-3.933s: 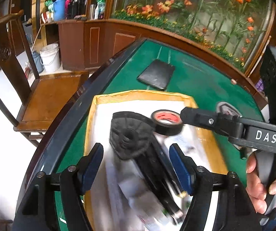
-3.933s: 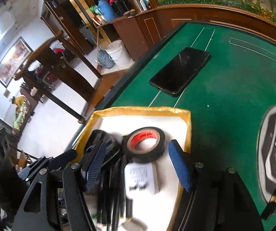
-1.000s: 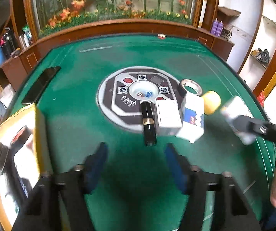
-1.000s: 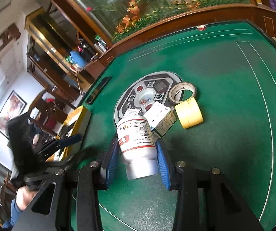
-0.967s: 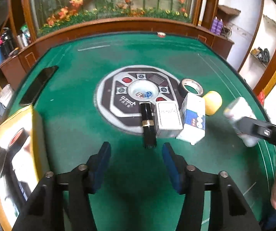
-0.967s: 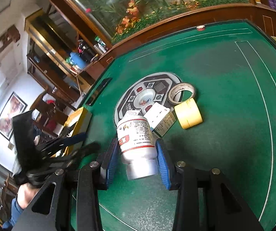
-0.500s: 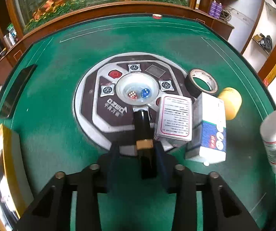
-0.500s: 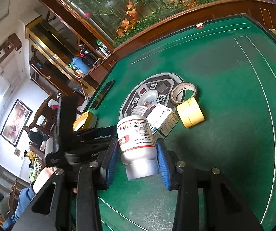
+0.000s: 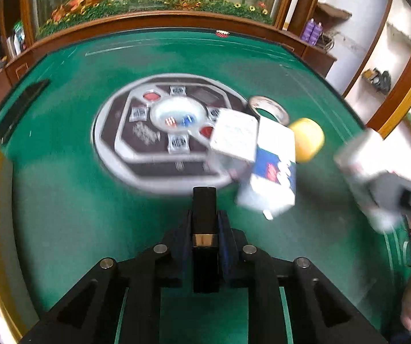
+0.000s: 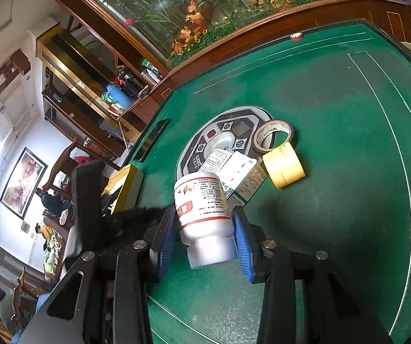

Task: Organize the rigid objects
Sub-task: 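Grasp the black gold-banded tube with the left tool while the right tool grasps the red-label white bottle, then carry the black tube and white bottle into the tray and open both tools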

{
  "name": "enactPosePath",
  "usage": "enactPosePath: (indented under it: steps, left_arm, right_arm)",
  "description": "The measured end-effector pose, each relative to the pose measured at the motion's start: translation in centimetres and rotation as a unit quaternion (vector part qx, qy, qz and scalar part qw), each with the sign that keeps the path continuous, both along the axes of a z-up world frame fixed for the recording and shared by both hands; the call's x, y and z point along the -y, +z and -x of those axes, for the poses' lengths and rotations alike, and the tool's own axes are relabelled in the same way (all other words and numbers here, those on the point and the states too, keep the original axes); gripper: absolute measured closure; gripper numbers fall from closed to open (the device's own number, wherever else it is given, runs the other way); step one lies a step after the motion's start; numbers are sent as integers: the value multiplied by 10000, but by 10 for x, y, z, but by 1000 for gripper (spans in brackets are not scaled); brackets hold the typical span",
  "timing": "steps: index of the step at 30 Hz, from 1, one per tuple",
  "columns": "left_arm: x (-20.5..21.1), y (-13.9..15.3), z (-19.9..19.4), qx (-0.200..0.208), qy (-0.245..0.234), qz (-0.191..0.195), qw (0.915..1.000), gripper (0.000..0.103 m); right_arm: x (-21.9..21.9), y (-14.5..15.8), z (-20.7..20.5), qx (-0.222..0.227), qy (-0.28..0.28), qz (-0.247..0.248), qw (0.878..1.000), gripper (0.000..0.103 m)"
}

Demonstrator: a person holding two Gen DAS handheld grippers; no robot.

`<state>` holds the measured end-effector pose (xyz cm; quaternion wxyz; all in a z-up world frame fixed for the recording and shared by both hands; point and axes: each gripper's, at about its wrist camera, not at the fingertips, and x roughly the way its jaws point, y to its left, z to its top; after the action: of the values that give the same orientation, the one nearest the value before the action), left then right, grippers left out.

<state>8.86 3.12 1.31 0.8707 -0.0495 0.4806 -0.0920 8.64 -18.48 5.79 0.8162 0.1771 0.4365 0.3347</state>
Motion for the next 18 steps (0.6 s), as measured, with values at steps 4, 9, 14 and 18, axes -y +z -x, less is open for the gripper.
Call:
enactPosePath:
  steps: [4,9,14,18]
  left_arm:
    - [-3,3,25,94,34,306,9995,86]
    - [-9,11,48,299,107,641,9974,86]
    - [-22,30,65,615,208,863,9941,86]
    - [-41,46,78,867,379,955,9909,86]
  right_arm:
    - [-5,-3,1,-17,47,65,10000,65]
    - [-12,-5,-1,-11,128,169,9998,65]
    - [-20,-9,1,23,217,283,9994,65]
    - [-27,-13,3,27,324,364,9988,65]
